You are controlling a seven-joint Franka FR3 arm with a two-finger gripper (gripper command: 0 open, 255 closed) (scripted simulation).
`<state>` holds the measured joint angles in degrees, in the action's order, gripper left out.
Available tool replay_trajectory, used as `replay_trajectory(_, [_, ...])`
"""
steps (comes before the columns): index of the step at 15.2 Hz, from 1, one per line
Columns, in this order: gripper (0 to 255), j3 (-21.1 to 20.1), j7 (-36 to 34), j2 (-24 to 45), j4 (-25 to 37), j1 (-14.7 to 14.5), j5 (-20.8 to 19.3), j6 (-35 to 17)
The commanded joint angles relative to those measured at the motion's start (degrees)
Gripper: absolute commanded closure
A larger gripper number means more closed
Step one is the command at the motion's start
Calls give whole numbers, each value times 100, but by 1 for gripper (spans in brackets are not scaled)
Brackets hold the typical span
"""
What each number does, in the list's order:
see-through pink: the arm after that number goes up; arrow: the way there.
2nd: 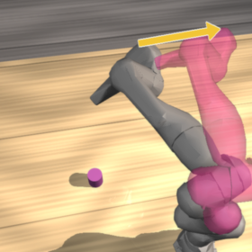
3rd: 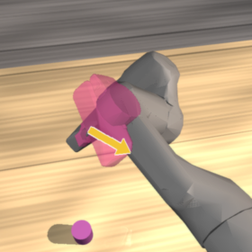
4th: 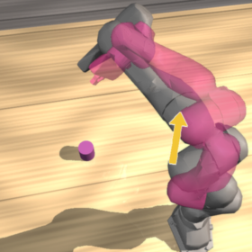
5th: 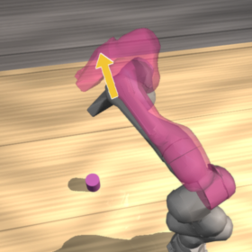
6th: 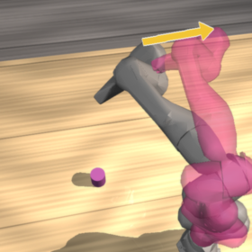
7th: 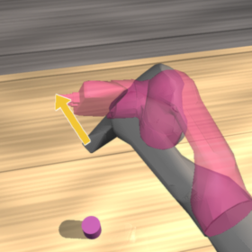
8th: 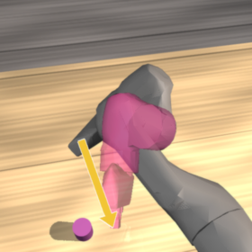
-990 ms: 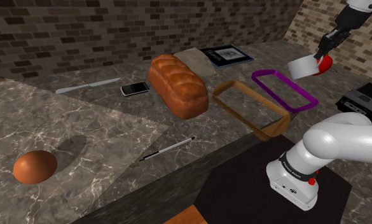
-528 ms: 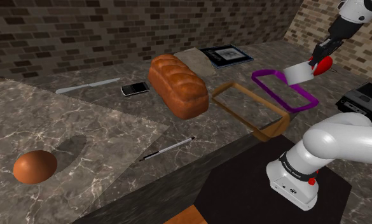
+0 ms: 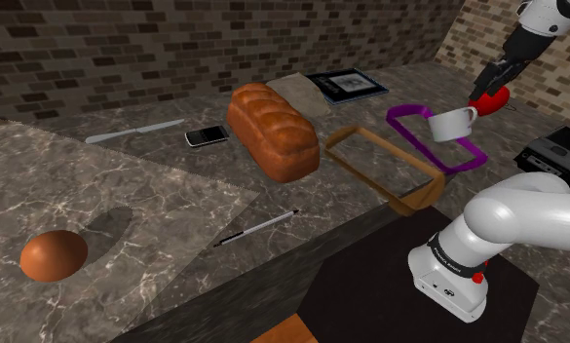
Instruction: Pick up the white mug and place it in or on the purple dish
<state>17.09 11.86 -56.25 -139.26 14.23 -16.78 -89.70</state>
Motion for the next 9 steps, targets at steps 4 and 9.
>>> replay_trajectory(4, [0, 0, 0, 0, 0, 0, 0, 0])
replay_trajectory(9, [0, -162, 47, 234, 849, -61, 149, 621])
